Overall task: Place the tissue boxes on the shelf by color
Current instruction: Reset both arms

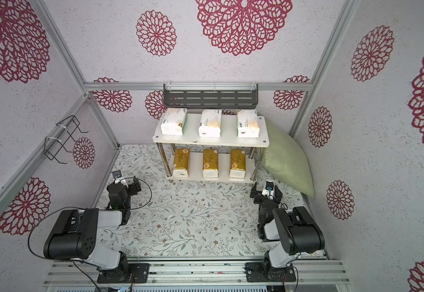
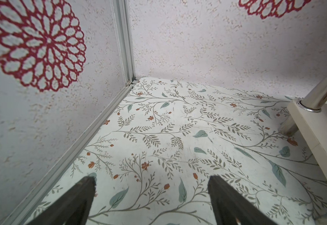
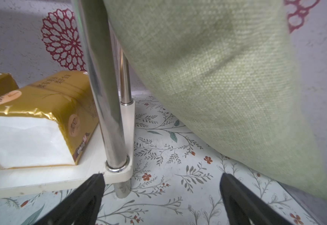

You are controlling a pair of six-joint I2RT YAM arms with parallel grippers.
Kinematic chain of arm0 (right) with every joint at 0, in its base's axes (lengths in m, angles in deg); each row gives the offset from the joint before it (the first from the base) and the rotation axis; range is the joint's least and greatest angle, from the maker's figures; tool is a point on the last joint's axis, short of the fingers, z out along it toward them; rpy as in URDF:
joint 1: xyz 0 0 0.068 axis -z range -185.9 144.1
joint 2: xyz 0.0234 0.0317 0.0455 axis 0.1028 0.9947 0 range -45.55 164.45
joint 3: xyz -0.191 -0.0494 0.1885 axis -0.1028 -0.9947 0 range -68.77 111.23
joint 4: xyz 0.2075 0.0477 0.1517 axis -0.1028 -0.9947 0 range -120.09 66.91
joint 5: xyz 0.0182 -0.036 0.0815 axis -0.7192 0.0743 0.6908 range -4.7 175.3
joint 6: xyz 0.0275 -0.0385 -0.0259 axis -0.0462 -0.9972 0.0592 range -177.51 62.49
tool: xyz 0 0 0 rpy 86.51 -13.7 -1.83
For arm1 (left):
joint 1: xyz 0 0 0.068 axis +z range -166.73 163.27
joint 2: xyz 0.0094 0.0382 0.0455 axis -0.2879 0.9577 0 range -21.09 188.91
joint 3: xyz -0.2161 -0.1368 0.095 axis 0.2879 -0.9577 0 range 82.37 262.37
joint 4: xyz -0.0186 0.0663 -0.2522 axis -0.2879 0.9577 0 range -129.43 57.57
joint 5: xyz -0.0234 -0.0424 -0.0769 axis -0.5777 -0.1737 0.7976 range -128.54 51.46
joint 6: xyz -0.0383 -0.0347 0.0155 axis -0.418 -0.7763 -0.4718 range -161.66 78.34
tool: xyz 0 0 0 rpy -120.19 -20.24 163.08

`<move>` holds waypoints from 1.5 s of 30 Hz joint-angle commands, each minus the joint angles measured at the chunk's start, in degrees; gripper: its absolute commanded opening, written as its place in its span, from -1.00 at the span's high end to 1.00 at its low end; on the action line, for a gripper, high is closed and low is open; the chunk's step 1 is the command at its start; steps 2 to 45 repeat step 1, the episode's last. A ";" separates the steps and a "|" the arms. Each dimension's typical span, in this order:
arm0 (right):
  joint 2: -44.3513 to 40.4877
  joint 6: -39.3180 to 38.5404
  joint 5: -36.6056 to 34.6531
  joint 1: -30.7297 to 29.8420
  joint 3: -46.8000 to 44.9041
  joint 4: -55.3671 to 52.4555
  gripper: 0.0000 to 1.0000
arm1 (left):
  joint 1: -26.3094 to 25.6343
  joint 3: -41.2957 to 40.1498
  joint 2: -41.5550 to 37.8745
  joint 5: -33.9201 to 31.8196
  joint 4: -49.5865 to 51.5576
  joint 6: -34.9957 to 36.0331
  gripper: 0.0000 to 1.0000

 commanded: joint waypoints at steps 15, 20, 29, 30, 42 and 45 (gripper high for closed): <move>-0.75 -1.39 1.26 0.02 0.58 0.20 -0.98 | 0.01 -0.19 0.20 -0.23 -1.88 0.72 -0.95; -0.75 -1.39 1.26 0.02 0.58 0.20 -0.98 | 0.01 -0.19 0.20 -0.23 -1.88 0.72 -0.95; -0.75 -1.39 1.26 0.02 0.58 0.20 -0.98 | 0.01 -0.19 0.20 -0.23 -1.88 0.72 -0.95; -0.75 -1.39 1.26 0.02 0.58 0.20 -0.98 | 0.01 -0.19 0.20 -0.23 -1.88 0.72 -0.95; -0.75 -1.39 1.26 0.02 0.58 0.20 -0.98 | 0.01 -0.19 0.20 -0.23 -1.88 0.72 -0.95; -0.75 -1.39 1.26 0.02 0.58 0.20 -0.98 | 0.01 -0.19 0.20 -0.23 -1.88 0.72 -0.95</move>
